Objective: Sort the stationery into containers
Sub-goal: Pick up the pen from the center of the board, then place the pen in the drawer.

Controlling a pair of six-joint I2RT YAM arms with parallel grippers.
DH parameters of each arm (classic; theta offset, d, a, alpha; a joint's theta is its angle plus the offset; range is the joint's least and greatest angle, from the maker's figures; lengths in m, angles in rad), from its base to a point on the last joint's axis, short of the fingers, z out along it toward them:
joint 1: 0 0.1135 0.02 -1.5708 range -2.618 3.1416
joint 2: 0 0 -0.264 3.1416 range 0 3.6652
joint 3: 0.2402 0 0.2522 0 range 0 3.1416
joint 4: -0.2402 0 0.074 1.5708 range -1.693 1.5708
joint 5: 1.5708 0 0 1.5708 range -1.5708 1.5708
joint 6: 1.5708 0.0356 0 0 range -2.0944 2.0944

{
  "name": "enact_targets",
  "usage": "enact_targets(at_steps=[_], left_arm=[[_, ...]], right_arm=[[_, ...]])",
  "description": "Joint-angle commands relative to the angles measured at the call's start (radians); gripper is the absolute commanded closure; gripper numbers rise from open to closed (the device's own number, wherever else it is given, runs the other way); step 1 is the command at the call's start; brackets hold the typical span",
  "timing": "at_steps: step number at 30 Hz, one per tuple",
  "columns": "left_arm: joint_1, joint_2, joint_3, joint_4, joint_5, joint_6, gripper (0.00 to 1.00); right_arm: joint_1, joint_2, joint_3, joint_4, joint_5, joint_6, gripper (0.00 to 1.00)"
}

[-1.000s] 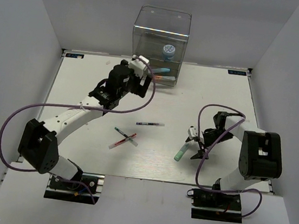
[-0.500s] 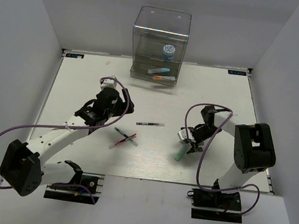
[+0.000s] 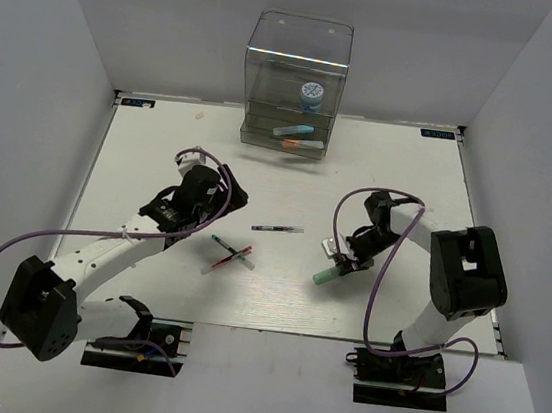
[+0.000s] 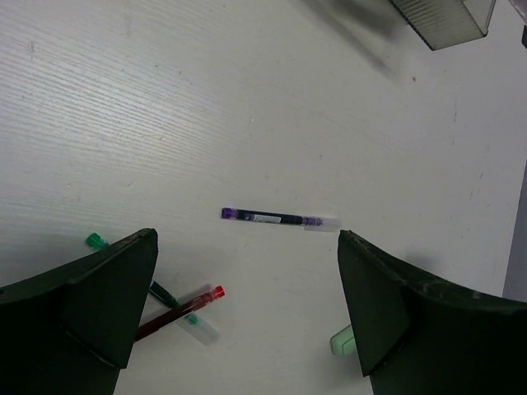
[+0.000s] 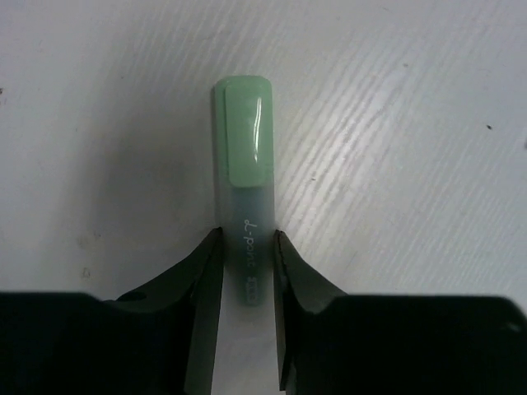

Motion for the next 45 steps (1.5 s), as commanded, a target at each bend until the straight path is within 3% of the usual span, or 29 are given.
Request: enact_targets(at_steps=[1,3,6,9,12,19,23,32,36,37,40,45], left_arm=[[0.003,0.002,0.034,-0.009,0.013,-0.027,0.0],[0.003,0.002,0.023,-0.009,0.023,-0.038,0.0],[0.003,0.002,0.005,0.001,0.035,-0.056,0.0],[0.003,0.011,0.005,0.011,0.035,-0.056,0.0],[0.003,0.011,0.005,0.011,0.035,-0.056,0.0],[0.003,0.002,-0.004,0.001,0.055,-0.065,0.0],[0.003,0.002,-0.004,0.001,0.055,-0.065,0.0],[0.003,0.002,-0.004,-0.017,0.055,-0.065,0.0],[0.003,0.002,-0.004,-0.017,0.055,-0.074,0.0],[0.003,0.002,-0.004,-0.017,0.055,-0.074,0.0],[0.003,0.002,-0.004,-0.017,0.055,-0.074,0.0],[0.003,0.011,-0.004,-0.017,0.064,-0.074,0.0]], right_arm=[[0.001,-0.018,0.077,0.0,-0.028,0.091,1.0],[0.003,-0.042,0.158,0.031,-0.074,0.161,1.0],[0.009,-0.045,0.298,0.162,-0.153,0.447,1.0],[0.021,-0.016,0.399,0.349,-0.125,0.677,1.0],[0.038,0.042,0.486,0.454,-0.047,0.774,1.0],[0.087,0.244,0.749,0.629,0.14,0.934,1.0],[0.128,0.297,0.774,0.756,0.227,0.966,1.0],[0.168,0.439,0.919,0.767,0.366,0.969,1.0],[0.177,0.465,0.927,0.769,0.386,0.974,0.83],[0.174,0.47,0.93,0.77,0.393,0.977,0.68],[0.174,0.473,0.927,0.786,0.409,1.001,0.45],[0.174,0.449,0.915,0.795,0.381,1.028,0.4]])
